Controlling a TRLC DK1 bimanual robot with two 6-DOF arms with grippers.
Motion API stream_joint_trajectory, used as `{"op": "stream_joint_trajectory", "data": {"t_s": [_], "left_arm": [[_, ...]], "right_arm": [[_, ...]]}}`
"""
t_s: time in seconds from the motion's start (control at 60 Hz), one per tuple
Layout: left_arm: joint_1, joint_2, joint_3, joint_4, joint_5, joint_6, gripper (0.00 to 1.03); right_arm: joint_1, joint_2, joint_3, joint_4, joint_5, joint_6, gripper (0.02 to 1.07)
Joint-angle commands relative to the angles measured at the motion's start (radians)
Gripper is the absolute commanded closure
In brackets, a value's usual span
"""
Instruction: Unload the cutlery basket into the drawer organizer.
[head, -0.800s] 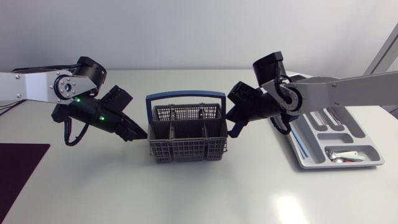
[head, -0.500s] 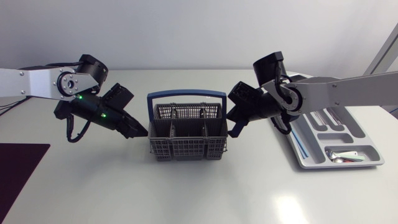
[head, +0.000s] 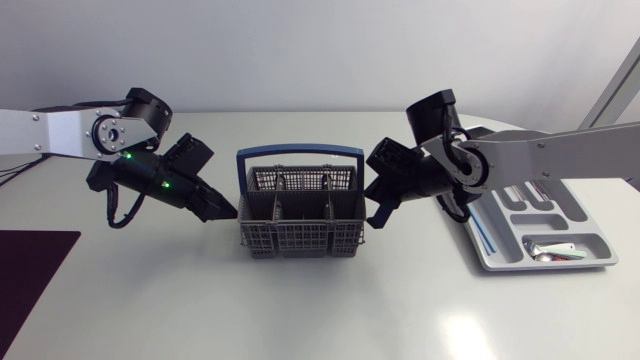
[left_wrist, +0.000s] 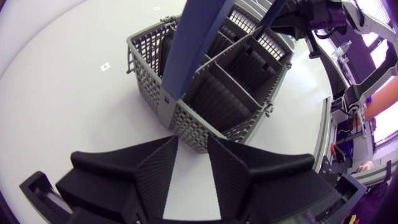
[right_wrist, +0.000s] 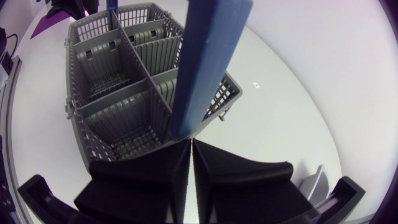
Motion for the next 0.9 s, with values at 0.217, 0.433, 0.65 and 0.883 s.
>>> {"op": "stream_joint_trajectory", "data": {"t_s": [0.217,0.433,0.65,0.883], "left_arm": [[0.055,-0.086,-0.016,0.017,0.041,0.019,0.34],[0.088,-0.210,-0.052,0.017,0.031,-0.004,0.03],[0.105,-0.349,-0.117,0.049,0.014,-0.051,0.03],[0.145,-0.468,-0.174,0.047,-0.063,-0.080,0.03]], "right_arm": [[-0.043,-0.136,-0.095,0.022,0.031,0.009,0.48],[-0.130,-0.289,-0.162,0.019,0.054,0.006,0.06],[-0.210,-0.457,-0.220,-0.013,0.053,-0.001,0.06],[-0.330,-0.648,-0.265,-0.081,0.037,0.035,0.06]]}}
